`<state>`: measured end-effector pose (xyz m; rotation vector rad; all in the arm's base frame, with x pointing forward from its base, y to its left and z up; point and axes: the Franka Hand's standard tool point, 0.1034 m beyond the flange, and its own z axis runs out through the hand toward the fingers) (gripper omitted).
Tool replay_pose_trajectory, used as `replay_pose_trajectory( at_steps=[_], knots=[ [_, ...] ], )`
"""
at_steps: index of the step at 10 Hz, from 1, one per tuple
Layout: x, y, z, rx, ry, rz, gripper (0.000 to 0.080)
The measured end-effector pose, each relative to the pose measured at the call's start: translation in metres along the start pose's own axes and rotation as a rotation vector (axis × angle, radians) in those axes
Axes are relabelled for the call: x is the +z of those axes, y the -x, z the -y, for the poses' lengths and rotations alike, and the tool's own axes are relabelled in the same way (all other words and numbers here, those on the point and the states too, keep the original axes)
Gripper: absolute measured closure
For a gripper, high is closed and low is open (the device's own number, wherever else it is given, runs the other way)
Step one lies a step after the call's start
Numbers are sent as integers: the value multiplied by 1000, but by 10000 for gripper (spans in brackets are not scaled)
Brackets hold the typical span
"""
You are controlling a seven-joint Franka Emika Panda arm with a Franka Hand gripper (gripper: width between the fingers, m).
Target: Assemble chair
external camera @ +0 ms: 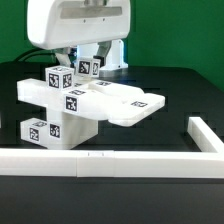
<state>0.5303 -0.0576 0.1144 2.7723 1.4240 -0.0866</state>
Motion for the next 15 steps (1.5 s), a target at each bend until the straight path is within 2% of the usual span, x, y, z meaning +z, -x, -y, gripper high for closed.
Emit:
replay_pose_trajectory(
  at_steps=[1, 2, 3, 7, 11, 15],
  knots=[
    [0, 0, 0, 15, 0, 0, 278],
    [0, 0, 0, 15, -1, 0, 418],
    [0, 1, 0, 15, -1, 0, 517],
    [1, 1, 0, 73, -3, -2, 517],
    [2, 1, 3, 543, -21, -40, 515],
    [2, -1, 4, 829, -29, -38, 515]
  ],
)
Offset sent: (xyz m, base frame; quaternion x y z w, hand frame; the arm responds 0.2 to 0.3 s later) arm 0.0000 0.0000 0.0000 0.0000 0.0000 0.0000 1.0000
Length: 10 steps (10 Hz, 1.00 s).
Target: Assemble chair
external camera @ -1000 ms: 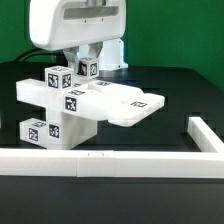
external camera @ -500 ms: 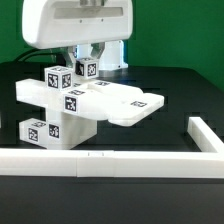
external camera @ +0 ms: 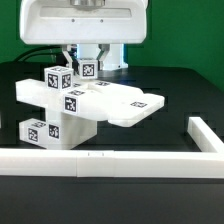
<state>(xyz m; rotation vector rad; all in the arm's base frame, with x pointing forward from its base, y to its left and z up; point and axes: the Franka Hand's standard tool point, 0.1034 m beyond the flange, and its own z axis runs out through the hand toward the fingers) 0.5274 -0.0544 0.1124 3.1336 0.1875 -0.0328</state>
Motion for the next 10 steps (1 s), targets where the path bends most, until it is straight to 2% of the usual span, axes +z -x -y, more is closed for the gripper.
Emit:
replay_pose_trajectory(
  at_steps=[2, 4, 6, 8, 10],
  knots=[
    [0, 0, 0, 104, 0, 0, 515],
    [0, 0, 4, 398, -23, -10, 515],
    [1, -1, 5, 677, -76, -18, 515],
    [1, -1, 5, 813, -98, -14, 515],
    [2, -1, 6, 809, -96, -13, 515]
  ],
)
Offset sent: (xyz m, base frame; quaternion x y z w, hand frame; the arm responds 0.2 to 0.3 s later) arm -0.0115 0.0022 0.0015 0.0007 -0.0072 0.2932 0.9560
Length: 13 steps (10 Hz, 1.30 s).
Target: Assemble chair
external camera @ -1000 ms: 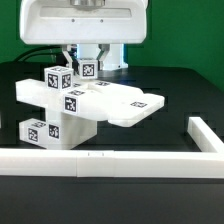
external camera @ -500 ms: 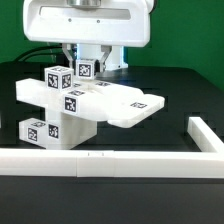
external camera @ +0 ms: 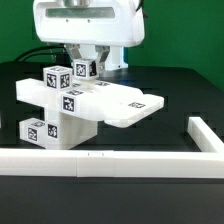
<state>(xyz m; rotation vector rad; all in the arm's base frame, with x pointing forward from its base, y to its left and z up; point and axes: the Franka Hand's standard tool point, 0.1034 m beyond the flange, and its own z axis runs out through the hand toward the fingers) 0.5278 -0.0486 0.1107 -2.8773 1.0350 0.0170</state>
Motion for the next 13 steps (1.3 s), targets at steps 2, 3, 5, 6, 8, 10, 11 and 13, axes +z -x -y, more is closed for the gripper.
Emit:
replay_pose_trajectory(
  at_steps=[2, 3, 5, 6, 8, 10, 11, 13],
  knots=[
    [0, -1, 1, -81, 13, -3, 229],
    [-1, -2, 3, -157, 29, -9, 229],
    [-1, -2, 3, -310, 32, -8, 155],
    [-1, -2, 3, -370, 33, -7, 155],
    [-1, -5, 0, -609, 58, -6, 150],
    [-2, -5, 0, -822, 76, -1, 150],
    [-2, -5, 0, -905, 81, 2, 150],
    [-2, -6, 0, -1085, 101, 10, 150]
  ],
)
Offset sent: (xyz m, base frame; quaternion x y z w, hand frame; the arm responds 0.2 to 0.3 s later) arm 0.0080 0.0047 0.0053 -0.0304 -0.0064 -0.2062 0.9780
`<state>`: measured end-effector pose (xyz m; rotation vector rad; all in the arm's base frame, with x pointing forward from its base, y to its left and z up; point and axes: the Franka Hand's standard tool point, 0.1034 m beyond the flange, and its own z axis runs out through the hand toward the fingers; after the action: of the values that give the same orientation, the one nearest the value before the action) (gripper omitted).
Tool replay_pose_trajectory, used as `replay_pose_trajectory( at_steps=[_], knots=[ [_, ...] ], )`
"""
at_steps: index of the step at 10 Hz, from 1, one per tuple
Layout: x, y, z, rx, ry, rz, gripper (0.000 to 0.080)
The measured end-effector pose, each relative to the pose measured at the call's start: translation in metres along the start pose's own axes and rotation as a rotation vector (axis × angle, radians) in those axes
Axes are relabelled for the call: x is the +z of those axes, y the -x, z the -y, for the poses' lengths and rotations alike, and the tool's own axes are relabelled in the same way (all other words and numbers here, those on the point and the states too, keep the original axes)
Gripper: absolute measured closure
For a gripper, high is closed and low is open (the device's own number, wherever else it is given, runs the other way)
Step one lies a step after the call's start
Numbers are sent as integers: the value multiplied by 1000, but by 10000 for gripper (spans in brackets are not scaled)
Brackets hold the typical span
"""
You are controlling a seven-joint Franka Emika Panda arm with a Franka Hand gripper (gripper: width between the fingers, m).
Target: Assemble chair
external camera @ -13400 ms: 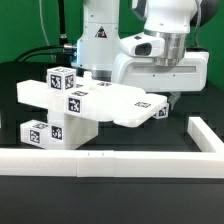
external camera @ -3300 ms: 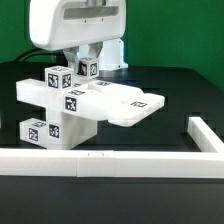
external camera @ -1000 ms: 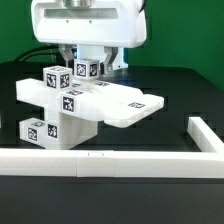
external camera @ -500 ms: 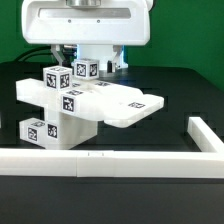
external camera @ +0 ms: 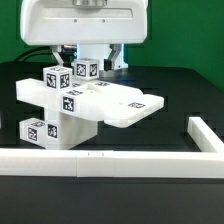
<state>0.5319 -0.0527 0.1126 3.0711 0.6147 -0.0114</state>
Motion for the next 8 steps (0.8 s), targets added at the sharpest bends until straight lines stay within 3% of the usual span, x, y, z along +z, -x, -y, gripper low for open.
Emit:
replay_pose_trajectory(
  at_steps=[3, 4, 5, 6, 7, 8],
  knots=[
    [-2, -1, -3, -213, 17, 10, 150],
    [-1, 2, -7, -255, 12, 13, 150],
    [-1, 4, -10, -238, 12, 13, 236],
    [-1, 3, -9, -242, 13, 13, 373],
    [-1, 4, -9, -242, 13, 13, 373],
    [-1, 4, -9, -241, 13, 14, 515]
  ],
)
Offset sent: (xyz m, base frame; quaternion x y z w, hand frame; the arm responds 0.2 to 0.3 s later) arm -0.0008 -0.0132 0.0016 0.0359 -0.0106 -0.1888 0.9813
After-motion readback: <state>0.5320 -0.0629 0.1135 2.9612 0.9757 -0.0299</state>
